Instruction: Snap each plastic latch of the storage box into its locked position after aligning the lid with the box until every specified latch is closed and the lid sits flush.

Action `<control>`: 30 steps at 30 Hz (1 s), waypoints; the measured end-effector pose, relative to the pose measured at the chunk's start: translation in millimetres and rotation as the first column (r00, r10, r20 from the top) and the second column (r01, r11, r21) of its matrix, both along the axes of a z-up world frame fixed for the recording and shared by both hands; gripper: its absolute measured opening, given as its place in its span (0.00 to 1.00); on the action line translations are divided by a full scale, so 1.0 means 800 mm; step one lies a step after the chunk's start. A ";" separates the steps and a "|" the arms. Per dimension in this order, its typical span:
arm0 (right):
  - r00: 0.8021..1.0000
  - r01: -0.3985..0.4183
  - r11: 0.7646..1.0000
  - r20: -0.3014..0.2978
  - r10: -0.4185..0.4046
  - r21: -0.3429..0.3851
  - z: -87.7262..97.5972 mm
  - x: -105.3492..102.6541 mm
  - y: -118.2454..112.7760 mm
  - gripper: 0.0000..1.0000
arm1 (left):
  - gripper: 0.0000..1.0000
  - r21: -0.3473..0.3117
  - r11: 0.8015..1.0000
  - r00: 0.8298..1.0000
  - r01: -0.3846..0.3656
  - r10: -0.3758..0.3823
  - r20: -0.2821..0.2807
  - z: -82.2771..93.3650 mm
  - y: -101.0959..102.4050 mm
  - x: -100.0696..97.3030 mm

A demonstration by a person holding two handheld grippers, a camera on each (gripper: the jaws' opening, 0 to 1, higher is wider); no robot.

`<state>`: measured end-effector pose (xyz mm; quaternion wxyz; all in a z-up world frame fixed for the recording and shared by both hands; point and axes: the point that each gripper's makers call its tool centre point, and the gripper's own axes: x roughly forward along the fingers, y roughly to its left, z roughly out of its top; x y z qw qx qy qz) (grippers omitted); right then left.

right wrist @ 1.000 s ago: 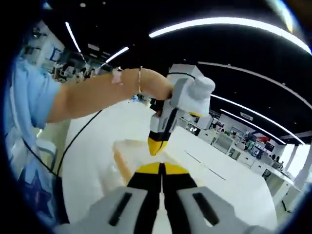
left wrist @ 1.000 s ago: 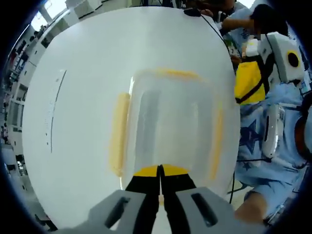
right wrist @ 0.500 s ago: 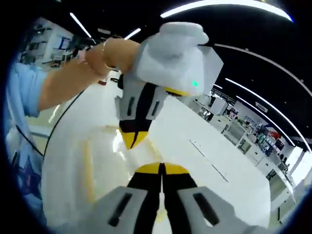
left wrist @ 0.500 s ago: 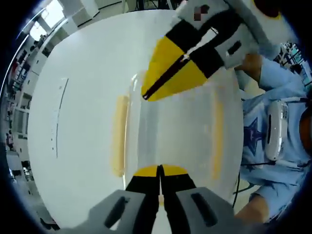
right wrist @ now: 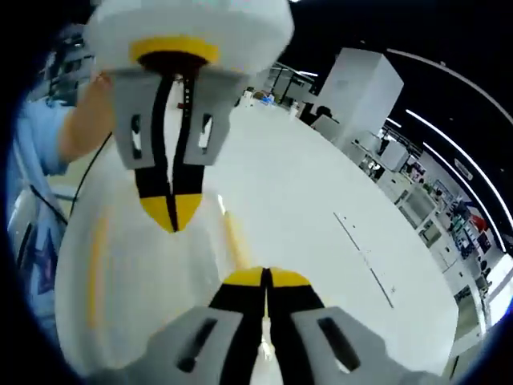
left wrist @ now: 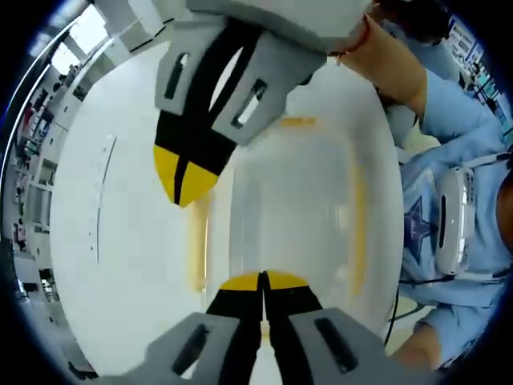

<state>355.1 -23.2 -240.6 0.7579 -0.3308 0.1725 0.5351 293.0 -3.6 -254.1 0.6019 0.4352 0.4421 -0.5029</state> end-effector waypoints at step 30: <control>0.874 -0.408 0.913 -0.285 0.394 0.010 -0.035 0.016 0.034 0.00 | 0.00 -0.011 1.000 1.000 0.008 -0.008 0.010 -0.006 -0.007 0.001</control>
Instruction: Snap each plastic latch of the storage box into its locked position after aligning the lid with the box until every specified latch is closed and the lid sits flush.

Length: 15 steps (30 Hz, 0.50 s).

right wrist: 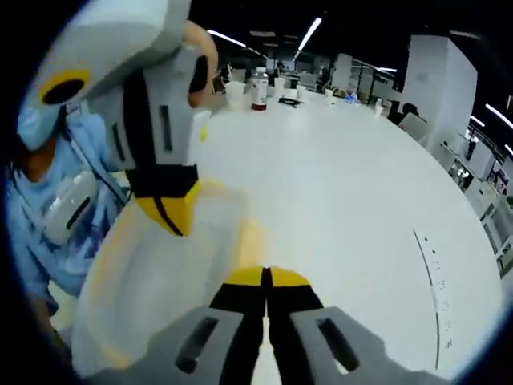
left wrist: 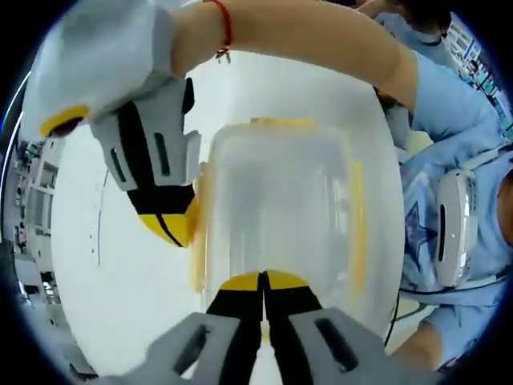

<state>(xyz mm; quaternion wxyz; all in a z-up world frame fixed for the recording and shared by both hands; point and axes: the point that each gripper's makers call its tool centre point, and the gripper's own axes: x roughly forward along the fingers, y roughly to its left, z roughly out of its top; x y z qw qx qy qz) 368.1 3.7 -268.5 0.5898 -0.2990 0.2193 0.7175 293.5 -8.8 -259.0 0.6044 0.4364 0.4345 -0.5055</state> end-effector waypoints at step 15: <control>0.985 -0.061 0.997 -0.166 0.051 -0.052 -0.035 -0.008 -0.002 0.00 | 0.00 -0.019 1.000 1.000 -0.013 0.013 -0.019 0.002 0.004 0.000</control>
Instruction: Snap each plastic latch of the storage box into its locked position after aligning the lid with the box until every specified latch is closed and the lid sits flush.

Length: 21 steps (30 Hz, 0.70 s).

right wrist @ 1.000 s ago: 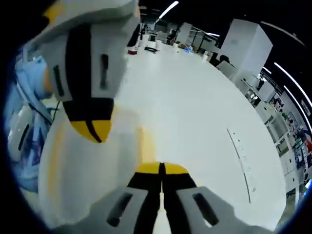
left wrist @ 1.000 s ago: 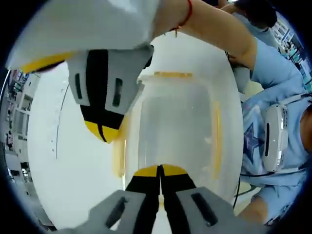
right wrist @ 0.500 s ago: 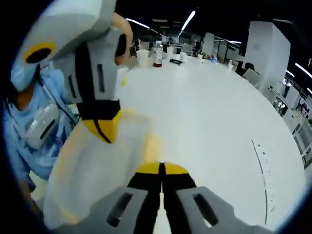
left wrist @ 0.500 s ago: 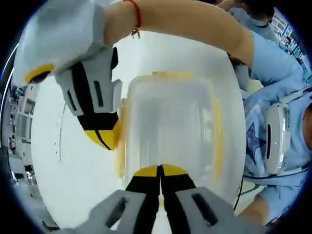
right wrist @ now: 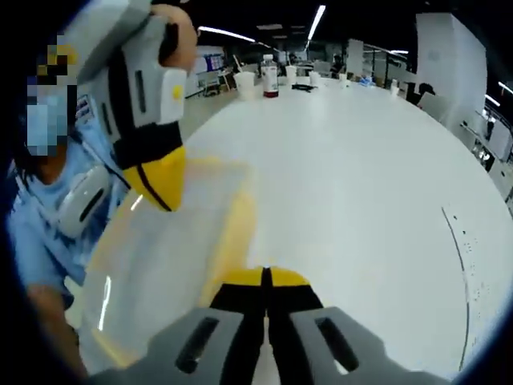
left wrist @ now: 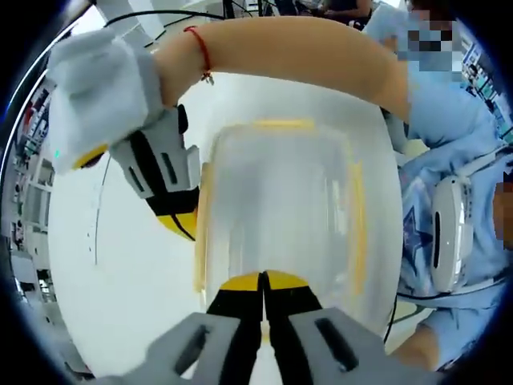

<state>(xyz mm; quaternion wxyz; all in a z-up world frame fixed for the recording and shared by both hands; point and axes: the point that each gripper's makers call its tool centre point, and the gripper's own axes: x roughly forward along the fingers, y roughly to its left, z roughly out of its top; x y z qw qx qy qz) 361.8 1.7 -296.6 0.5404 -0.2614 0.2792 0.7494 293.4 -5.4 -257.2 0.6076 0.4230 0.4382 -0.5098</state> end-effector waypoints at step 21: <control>0.965 -0.002 1.000 -0.260 0.002 -0.001 -0.019 -0.022 -0.008 0.00 | 0.00 -0.015 1.000 1.000 0.015 -0.015 0.019 0.006 -0.002 -0.004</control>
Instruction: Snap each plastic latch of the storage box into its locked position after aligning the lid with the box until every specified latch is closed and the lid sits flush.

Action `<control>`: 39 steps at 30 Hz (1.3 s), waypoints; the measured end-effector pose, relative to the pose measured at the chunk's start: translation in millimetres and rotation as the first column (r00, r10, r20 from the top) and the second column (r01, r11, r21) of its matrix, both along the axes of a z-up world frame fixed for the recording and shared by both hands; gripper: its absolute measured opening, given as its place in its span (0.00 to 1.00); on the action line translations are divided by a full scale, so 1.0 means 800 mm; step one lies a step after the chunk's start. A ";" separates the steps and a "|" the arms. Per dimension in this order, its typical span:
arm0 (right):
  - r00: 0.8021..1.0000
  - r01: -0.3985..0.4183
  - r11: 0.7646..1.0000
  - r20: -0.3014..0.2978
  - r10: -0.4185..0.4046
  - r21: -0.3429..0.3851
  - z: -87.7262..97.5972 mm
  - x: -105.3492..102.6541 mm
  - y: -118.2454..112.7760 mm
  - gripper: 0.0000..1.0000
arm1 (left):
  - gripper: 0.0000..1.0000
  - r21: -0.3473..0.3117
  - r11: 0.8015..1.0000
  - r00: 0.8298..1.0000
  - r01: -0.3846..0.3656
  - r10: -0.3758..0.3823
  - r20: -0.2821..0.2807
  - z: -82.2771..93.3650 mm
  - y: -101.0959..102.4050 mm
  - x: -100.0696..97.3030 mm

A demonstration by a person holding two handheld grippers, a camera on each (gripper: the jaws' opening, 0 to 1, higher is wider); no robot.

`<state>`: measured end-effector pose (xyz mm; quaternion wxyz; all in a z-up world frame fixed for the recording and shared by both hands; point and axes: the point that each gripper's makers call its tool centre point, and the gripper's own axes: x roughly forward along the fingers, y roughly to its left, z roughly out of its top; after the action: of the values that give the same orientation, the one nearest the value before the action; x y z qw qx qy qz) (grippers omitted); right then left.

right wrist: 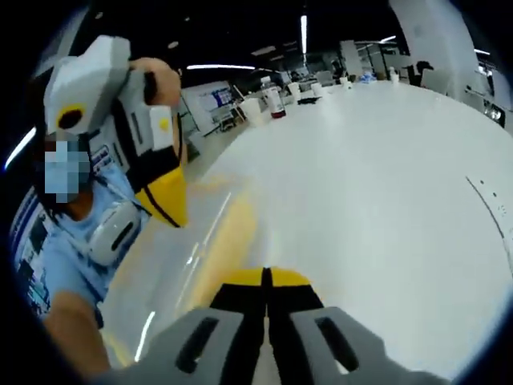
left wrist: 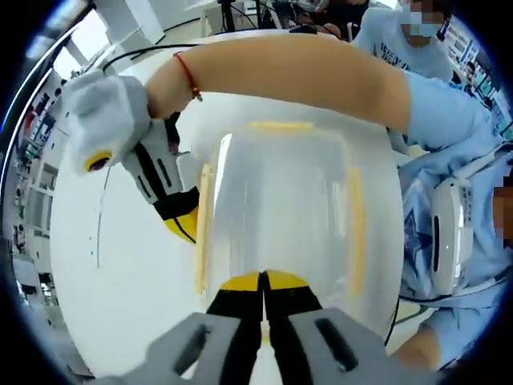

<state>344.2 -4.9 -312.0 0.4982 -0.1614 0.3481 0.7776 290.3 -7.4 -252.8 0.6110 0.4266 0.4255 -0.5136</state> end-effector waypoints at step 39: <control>0.586 0.435 0.719 0.436 -0.683 0.541 0.107 0.099 0.002 0.26 | 0.26 -0.734 0.671 0.926 -0.110 0.337 0.170 0.106 0.051 0.103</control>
<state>423.0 -3.3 -226.1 0.8262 -0.1830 0.0448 0.5309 372.6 33.3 -167.9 0.8422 0.1716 0.1483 -0.4892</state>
